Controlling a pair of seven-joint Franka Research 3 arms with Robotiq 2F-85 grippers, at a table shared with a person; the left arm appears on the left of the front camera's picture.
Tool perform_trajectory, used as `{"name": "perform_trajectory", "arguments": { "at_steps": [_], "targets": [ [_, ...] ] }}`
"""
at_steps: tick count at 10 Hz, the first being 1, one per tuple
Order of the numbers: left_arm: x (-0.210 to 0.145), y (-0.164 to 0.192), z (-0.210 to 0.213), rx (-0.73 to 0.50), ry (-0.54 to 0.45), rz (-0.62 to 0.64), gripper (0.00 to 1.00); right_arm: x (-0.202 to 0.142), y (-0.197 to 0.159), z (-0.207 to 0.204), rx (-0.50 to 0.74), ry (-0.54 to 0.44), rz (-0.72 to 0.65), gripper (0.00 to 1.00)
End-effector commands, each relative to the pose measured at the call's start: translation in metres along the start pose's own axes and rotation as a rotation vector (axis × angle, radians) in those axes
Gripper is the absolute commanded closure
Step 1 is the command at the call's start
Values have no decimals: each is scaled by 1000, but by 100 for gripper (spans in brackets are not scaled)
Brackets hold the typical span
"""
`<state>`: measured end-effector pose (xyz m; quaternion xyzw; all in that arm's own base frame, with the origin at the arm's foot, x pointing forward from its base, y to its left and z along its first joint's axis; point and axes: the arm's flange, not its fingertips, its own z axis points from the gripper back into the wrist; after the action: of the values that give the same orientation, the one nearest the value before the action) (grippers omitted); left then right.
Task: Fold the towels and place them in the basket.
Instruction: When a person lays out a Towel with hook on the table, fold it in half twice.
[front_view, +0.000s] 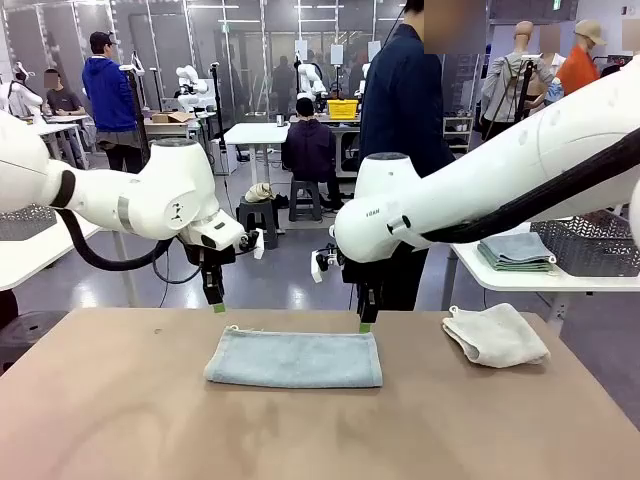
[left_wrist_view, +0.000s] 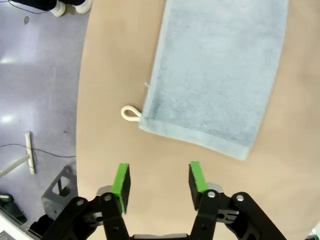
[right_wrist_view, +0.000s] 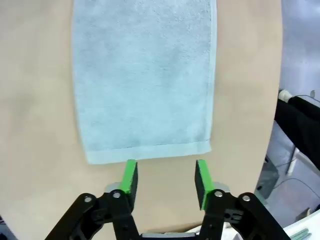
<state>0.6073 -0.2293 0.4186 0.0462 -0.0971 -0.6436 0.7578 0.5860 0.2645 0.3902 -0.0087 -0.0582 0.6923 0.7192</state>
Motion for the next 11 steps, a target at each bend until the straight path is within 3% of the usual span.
{"name": "perform_trajectory", "arguments": {
  "at_steps": [1,3,5,7,8,9,11],
  "targets": [
    [-27,-38,18,-19,-64,-41,30,-9,36,32,109,-40,-192,16],
    [-57,-70,41,-73,-183,-55,30,-14,85,64,127,-145,-378,16],
    [-90,-101,60,-75,-266,-54,30,-21,135,86,92,-183,-608,16],
    [-119,-117,77,-93,-374,-30,30,-20,171,94,92,-206,-743,16],
    [-133,-114,81,-137,-467,-26,30,-13,182,94,146,-216,-686,16],
    [-150,-108,83,-174,-559,-42,30,-23,151,100,132,-189,-671,16],
    [-187,-97,86,-224,-717,-63,30,-23,151,100,132,-189,-671,16]
  ]
}}
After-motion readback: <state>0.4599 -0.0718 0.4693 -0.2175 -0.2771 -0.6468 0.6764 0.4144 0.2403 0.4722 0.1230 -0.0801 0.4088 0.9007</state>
